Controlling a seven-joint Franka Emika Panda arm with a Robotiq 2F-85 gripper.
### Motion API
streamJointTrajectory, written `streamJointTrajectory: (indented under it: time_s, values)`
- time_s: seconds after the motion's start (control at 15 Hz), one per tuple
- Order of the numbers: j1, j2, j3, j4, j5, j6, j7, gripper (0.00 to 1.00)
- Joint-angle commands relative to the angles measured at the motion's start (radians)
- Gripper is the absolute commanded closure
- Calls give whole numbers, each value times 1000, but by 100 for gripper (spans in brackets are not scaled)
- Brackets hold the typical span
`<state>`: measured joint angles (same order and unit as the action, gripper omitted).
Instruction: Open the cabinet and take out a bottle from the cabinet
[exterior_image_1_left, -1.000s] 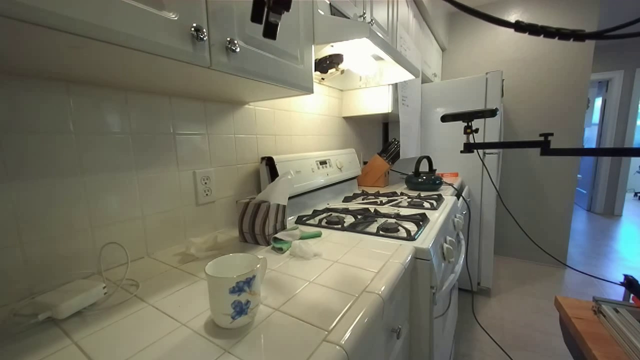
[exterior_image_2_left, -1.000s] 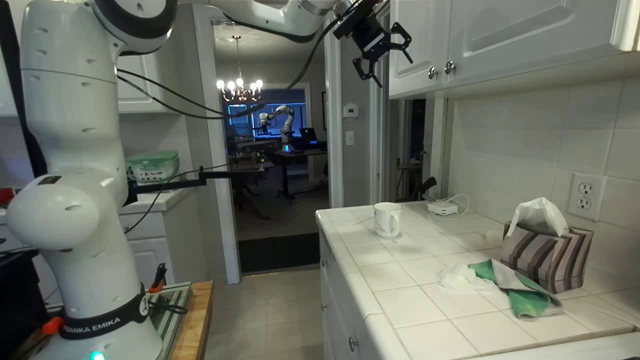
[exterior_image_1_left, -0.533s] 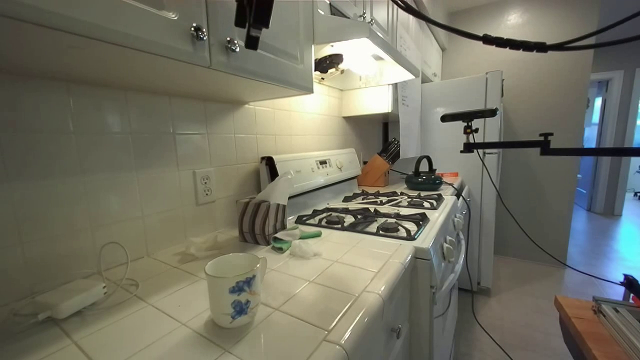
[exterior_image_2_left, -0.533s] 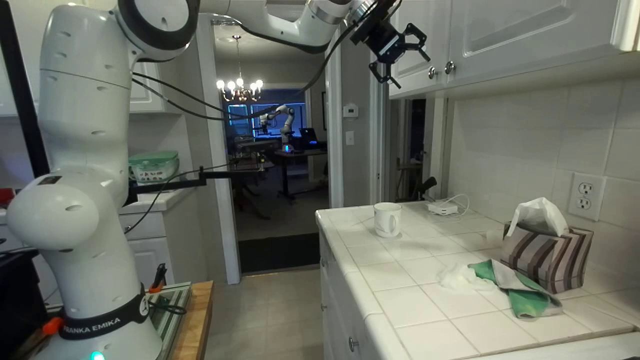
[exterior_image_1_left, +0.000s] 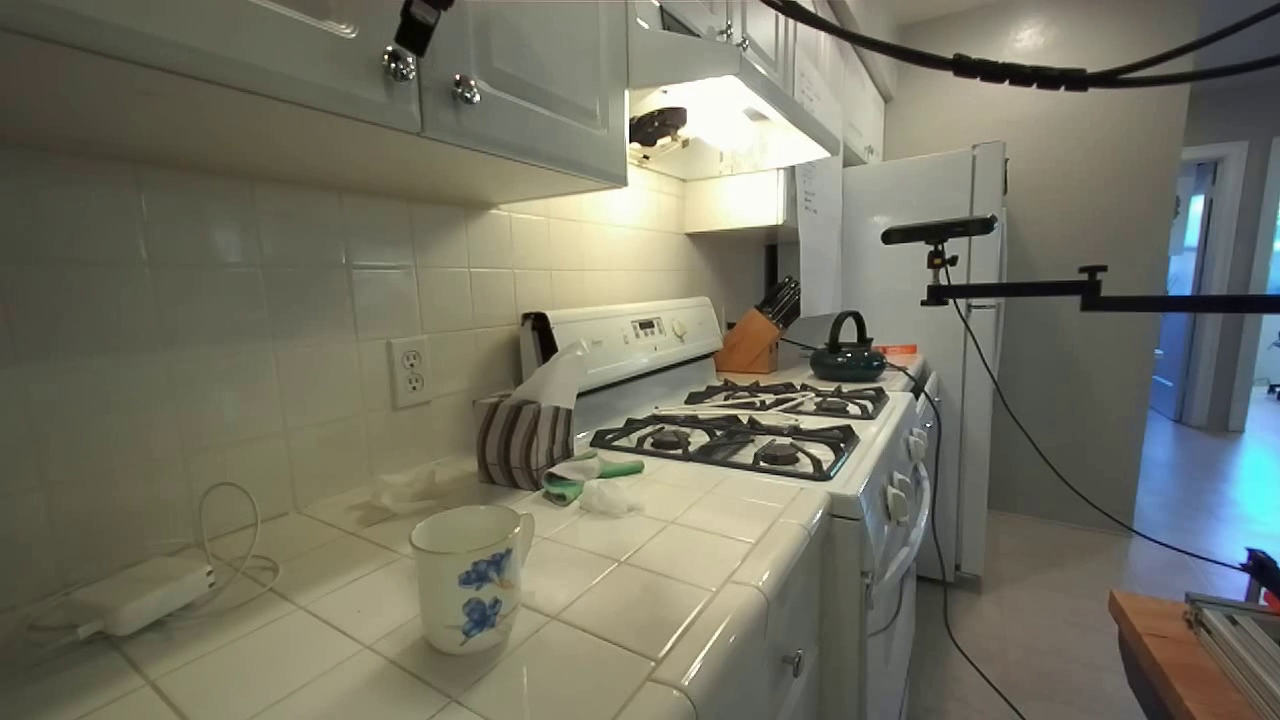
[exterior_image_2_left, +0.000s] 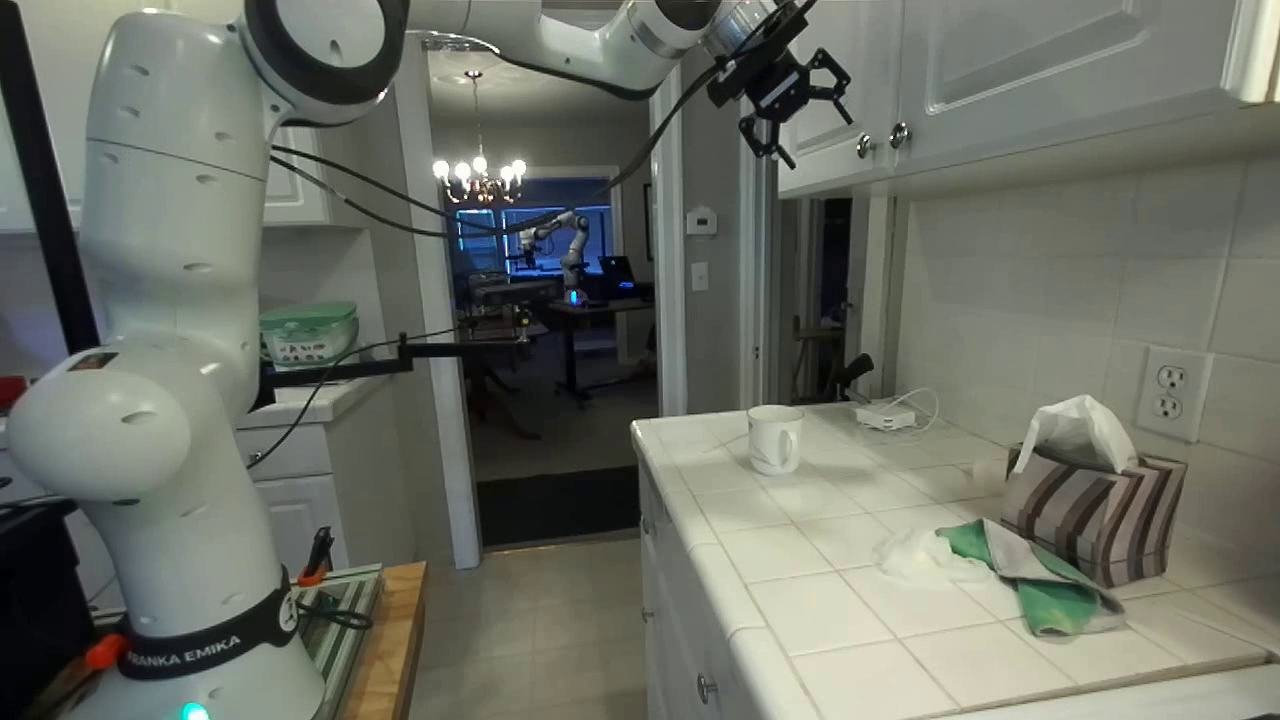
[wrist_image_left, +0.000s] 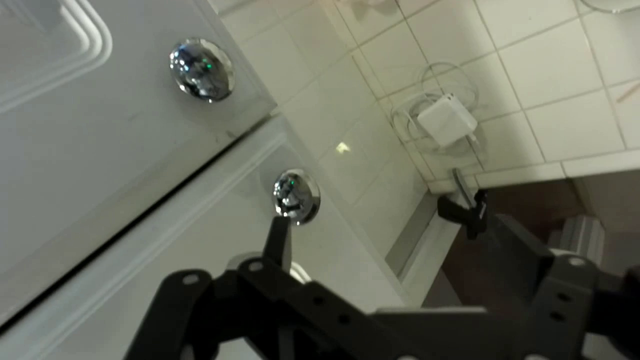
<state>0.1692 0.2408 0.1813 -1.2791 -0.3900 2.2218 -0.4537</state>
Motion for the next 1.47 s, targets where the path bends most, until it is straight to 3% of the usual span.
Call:
streamJointTrajectory:
  time_s: [0.0, 0.27, 0.47, 0.73, 0.8, 1.0, 1.07, 1.4]
  values:
    - [-48, -170, 6, -227, 143, 108, 69, 0]
    - [-75, -299, -18, -405, 248, 111, 116, 0]
    - [-87, -356, -66, -525, 327, 180, 61, 0]
    - [-63, -345, -142, -610, 618, 400, -207, 0]
    - [-13, -333, -187, -611, 697, 430, -292, 0]
    - [49, -328, -215, -605, 937, 434, -538, 0]
    - [-8, -318, -180, -599, 817, 425, -417, 0]
    - [-4, -318, -184, -599, 835, 425, -437, 0]
